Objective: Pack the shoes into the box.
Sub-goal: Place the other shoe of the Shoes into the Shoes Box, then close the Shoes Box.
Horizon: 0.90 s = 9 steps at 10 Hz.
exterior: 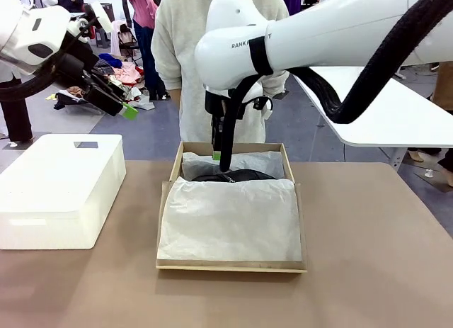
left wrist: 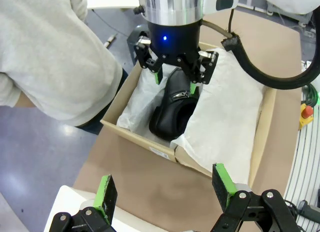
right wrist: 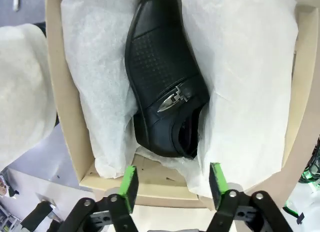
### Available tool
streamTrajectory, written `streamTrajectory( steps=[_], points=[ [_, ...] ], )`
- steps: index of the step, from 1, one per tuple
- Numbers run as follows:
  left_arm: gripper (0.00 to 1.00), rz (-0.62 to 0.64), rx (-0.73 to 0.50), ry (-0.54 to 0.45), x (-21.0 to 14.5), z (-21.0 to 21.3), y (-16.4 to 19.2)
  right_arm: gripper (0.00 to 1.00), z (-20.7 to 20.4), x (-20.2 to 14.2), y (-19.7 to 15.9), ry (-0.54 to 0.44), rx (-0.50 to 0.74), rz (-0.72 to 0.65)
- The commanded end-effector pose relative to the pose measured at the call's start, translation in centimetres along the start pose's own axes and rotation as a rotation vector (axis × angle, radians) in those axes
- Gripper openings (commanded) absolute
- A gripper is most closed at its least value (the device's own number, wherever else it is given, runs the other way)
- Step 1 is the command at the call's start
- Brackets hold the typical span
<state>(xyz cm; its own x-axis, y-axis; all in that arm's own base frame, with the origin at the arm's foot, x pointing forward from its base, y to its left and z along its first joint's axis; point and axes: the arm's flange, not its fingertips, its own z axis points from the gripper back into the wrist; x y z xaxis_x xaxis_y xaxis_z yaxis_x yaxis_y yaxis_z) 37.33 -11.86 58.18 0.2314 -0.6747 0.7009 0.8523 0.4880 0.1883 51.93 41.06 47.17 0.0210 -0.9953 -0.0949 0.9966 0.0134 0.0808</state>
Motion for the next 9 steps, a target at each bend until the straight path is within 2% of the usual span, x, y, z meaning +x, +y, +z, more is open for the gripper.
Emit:
streamTrajectory(
  steps=[1, 3, 4, 5, 9],
  points=[
    [1.00, -0.009, -0.015, -0.014, -0.1, 0.0, 0.2, 1.00, 0.6, 0.6, -0.2, -0.007, -0.009, 0.019],
    [1.00, -0.009, -0.015, -0.014, -0.1, 0.0, 0.2, 1.00, 1.2, 1.0, -0.5, -0.005, -0.002, 0.028],
    [1.00, -0.009, -0.015, -0.014, -0.1, 0.0, 0.2, 1.00, 1.6, 1.4, -0.7, 0.005, 0.040, 0.026],
    [1.00, -0.009, -0.015, -0.014, -0.1, 0.0, 0.2, 1.00, 0.8, 0.1, -0.1, -0.002, 0.003, 0.004],
    [1.00, -0.009, -0.015, -0.014, -0.1, 0.0, 0.2, 1.00, 0.8, 0.1, -0.1, -0.002, 0.003, 0.004]
  ],
)
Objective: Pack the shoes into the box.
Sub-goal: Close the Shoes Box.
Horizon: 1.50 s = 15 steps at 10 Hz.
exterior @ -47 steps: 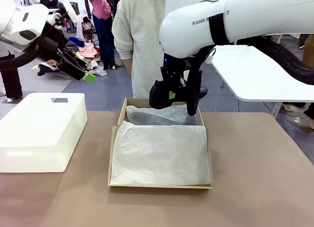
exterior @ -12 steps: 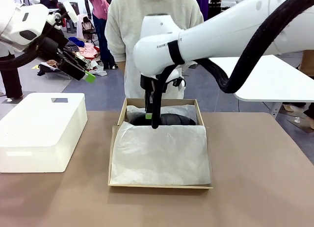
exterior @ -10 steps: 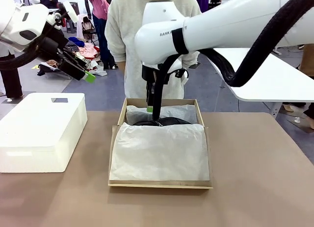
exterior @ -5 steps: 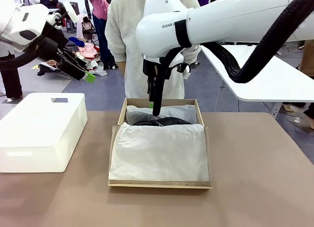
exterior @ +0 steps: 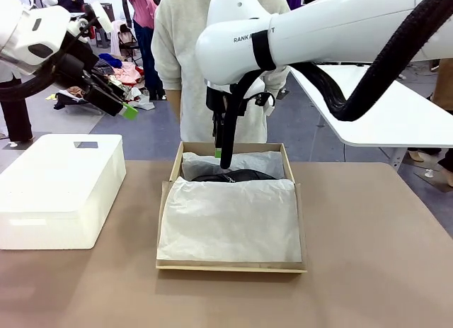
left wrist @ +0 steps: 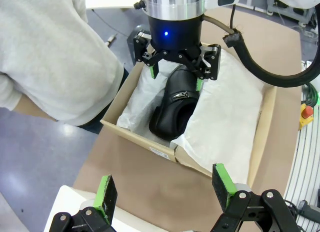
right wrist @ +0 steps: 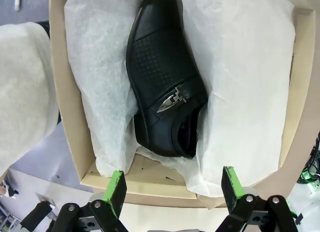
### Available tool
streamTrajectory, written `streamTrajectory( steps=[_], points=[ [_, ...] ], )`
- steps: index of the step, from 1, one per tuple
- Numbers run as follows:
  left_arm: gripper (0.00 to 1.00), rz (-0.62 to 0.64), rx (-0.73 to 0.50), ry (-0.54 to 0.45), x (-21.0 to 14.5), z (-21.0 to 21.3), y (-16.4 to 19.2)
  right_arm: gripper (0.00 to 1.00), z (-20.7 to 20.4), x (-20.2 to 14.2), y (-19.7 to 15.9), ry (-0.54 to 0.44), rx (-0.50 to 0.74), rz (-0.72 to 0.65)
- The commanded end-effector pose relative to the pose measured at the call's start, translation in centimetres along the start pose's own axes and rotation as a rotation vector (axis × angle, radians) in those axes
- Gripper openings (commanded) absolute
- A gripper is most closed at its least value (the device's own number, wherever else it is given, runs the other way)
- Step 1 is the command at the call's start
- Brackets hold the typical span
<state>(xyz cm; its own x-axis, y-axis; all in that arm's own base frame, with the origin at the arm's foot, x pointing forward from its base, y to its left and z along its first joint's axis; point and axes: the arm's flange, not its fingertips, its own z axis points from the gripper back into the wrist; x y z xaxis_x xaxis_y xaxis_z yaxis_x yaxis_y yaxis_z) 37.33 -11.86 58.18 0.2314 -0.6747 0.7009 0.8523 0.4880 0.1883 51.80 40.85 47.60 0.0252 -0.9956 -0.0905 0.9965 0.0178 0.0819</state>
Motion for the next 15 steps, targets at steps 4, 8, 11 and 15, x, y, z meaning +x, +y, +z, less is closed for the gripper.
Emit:
streamTrajectory(
  steps=[4, 8, 11, 15],
  points=[
    [1.00, -0.009, -0.015, -0.014, -0.1, 0.0, 0.2, 1.00, 3.6, 5.4, -0.6, -0.110, 0.068, 0.232],
    [1.00, -0.009, -0.015, -0.014, -0.1, 0.0, 0.2, 1.00, 7.0, 13.6, -2.1, -0.189, 0.052, 0.666],
    [1.00, -0.009, -0.015, -0.014, -0.1, 0.0, 0.2, 1.00, 7.0, 19.6, -2.3, -0.215, 0.045, 1.081],
    [1.00, -0.009, -0.015, -0.014, -0.1, 0.0, 0.2, 1.00, 6.6, 23.9, -1.6, -0.102, 0.023, 1.138]
  ],
)
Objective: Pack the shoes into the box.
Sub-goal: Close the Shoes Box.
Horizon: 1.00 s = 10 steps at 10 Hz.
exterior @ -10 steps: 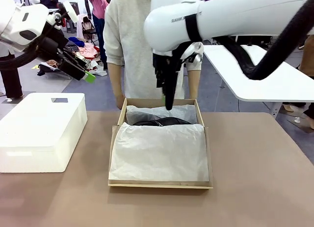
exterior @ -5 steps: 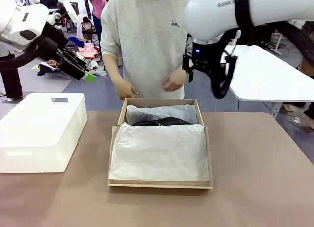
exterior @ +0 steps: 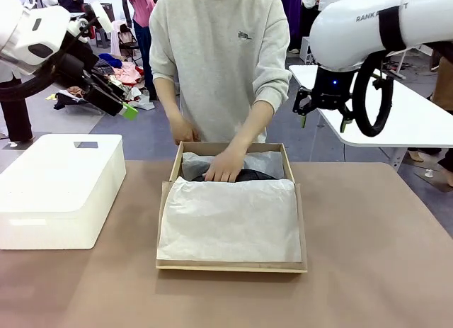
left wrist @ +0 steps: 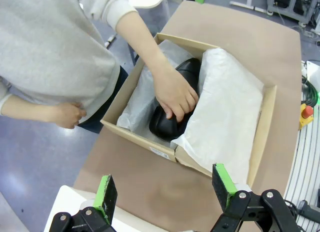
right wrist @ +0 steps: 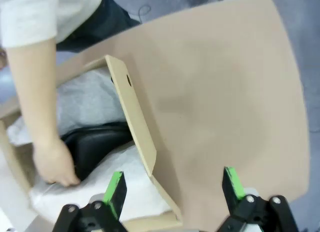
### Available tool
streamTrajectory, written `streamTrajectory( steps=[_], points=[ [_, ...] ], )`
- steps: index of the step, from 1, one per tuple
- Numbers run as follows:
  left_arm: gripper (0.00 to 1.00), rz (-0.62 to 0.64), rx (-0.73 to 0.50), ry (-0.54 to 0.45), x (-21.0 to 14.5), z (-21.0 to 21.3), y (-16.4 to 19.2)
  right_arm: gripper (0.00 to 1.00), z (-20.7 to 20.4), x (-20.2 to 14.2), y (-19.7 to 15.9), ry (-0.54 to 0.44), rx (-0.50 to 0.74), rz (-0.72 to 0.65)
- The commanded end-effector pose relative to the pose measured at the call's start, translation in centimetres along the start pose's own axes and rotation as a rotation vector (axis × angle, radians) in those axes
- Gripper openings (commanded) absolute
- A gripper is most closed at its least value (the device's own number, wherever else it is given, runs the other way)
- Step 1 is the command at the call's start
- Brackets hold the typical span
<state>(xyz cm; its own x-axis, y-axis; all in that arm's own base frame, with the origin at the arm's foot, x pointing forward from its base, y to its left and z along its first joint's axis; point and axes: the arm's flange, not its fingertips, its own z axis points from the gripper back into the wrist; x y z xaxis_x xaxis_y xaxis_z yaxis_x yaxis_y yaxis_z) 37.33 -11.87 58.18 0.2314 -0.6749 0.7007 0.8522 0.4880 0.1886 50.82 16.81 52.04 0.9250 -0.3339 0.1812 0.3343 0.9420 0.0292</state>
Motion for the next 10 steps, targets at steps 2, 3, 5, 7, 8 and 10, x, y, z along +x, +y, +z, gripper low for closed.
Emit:
streamTrajectory(
  steps=[2, 3, 5, 7, 8, 10],
  points=[
    [1.00, -0.009, -0.015, -0.014, -0.1, 0.0, 0.2, 1.00, 0.3, -0.5, 0.9, -0.027, -0.024, 0.025],
    [1.00, -0.009, -0.015, -0.014, -0.1, 0.0, 0.2, 1.00, 0.3, -0.5, 0.9, -0.027, -0.024, 0.025],
    [1.00, -0.009, -0.015, -0.014, -0.1, 0.0, 0.2, 1.00, 0.3, -0.5, 0.9, -0.027, -0.024, 0.025],
    [1.00, -0.009, -0.015, -0.014, -0.1, 0.0, 0.2, 1.00, 0.3, -0.5, 0.9, -0.027, -0.024, 0.025],
    [1.00, -0.009, -0.015, -0.014, -0.1, 0.0, 0.2, 1.00, 0.3, -0.5, 0.9, -0.027, -0.024, 0.025],
    [1.00, -0.009, -0.015, -0.014, -0.1, 0.0, 0.2, 1.00, 0.4, -0.4, -0.4, 0.008, 0.017, 0.158]
  ],
)
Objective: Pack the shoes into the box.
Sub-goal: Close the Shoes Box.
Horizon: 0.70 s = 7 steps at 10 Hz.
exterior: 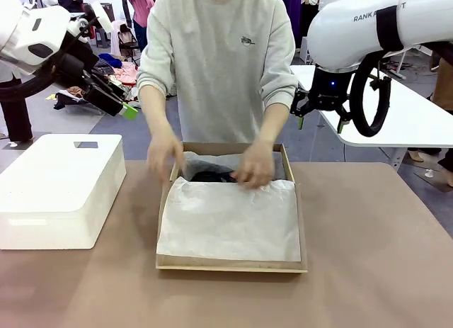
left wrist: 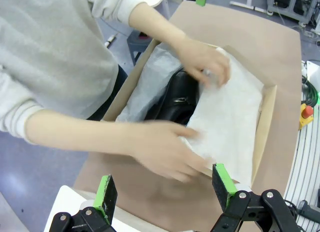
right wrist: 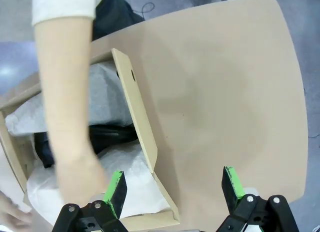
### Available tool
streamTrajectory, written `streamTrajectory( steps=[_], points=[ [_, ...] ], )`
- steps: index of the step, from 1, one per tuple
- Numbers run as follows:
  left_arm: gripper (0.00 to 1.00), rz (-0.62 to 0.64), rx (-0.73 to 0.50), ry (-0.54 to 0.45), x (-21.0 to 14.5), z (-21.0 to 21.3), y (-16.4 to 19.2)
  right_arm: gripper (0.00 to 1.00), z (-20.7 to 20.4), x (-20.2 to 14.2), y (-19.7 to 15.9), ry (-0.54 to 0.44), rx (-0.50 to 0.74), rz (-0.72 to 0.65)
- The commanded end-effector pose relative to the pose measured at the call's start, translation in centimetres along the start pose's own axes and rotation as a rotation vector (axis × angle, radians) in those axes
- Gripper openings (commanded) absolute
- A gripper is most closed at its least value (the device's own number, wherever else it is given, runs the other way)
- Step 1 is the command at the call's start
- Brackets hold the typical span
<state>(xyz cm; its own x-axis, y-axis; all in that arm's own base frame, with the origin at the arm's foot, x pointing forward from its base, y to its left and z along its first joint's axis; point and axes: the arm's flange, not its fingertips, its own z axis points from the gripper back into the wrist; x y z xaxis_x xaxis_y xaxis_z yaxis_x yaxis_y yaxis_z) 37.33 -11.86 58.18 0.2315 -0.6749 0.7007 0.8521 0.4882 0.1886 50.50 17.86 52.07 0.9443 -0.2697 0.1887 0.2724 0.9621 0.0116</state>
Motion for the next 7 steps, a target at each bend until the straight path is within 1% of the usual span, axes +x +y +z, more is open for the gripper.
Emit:
streamTrajectory(
  steps=[1, 2, 3, 4, 5, 6, 7],
  points=[
    [1.00, -0.009, -0.015, -0.014, -0.1, 0.0, 0.2, 1.00, 0.7, 0.5, -2.9, 0.012, 0.018, 0.180],
    [1.00, -0.009, -0.015, -0.014, -0.1, 0.0, 0.2, 1.00, 0.6, 0.8, -4.3, 0.013, -0.005, 0.319],
    [1.00, -0.009, -0.015, -0.014, -0.1, 0.0, 0.2, 1.00, 0.2, 0.9, -5.9, 0.016, 0.019, 0.534],
    [1.00, -0.009, -0.015, -0.014, -0.1, 0.0, 0.2, 1.00, -0.2, 1.1, -6.9, -0.003, 0.059, 0.657],
    [1.00, -0.009, -0.015, -0.014, -0.1, 0.0, 0.2, 1.00, -0.6, 1.2, -7.8, -0.053, 0.085, 0.765],
    [1.00, -0.009, -0.015, -0.014, -0.1, 0.0, 0.2, 1.00, -0.8, 1.5, -8.7, -0.083, 0.147, 0.876],
    [1.00, -0.009, -0.015, -0.014, -0.1, 0.0, 0.2, 1.00, -1.0, 1.7, -9.8, -0.133, 0.254, 1.004]
  ],
)
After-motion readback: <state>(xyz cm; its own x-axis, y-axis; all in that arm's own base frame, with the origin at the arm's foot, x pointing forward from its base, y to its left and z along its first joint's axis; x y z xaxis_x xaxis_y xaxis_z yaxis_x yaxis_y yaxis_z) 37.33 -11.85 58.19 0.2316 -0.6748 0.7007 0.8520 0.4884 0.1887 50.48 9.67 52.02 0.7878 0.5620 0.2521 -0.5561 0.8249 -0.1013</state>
